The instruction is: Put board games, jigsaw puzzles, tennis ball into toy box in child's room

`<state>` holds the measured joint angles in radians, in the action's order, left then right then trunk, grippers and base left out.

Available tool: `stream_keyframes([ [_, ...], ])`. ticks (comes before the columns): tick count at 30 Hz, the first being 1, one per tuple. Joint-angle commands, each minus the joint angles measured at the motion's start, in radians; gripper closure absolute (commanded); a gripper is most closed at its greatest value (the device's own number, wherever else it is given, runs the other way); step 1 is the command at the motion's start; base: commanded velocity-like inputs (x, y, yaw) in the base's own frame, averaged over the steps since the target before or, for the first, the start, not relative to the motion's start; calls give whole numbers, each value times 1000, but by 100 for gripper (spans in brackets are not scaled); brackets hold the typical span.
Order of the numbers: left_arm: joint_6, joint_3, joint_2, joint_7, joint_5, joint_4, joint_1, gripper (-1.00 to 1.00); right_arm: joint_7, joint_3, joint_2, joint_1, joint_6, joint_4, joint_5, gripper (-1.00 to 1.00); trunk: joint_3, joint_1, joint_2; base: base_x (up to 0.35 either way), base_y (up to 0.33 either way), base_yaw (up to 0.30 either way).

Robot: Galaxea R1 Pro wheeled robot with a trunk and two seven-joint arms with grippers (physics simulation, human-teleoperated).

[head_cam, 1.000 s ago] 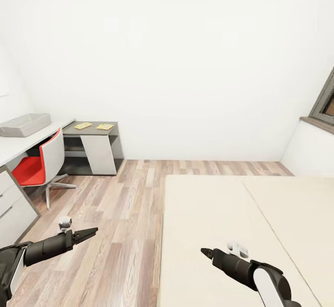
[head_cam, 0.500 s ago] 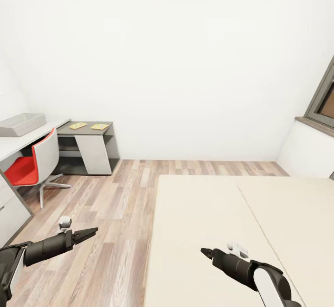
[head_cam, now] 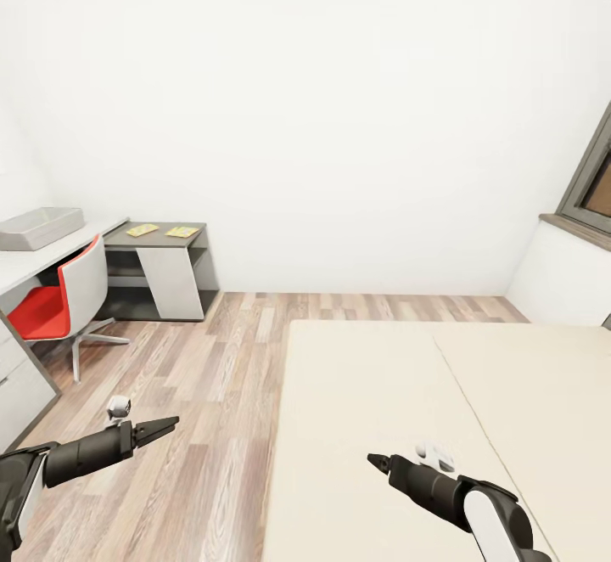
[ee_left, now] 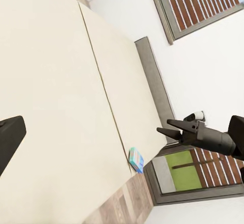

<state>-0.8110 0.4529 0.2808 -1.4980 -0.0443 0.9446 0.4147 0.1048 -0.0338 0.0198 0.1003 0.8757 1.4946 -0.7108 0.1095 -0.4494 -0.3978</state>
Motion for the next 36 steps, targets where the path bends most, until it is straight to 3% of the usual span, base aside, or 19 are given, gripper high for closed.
stream_keyframes([
  [1, -11, 1, 0, -7, -5, 0, 1, -100, 10, 0, 0, 1, 4, 1, -11, -100, 2, -1, -2, 0, 0, 0],
  [36, -10, 1, 0, -10, -5, 0, 1, -100, 10, 0, -1, 1, 4, 2, -10, -100, -1, -1, -2, -5, 0, -23],
])
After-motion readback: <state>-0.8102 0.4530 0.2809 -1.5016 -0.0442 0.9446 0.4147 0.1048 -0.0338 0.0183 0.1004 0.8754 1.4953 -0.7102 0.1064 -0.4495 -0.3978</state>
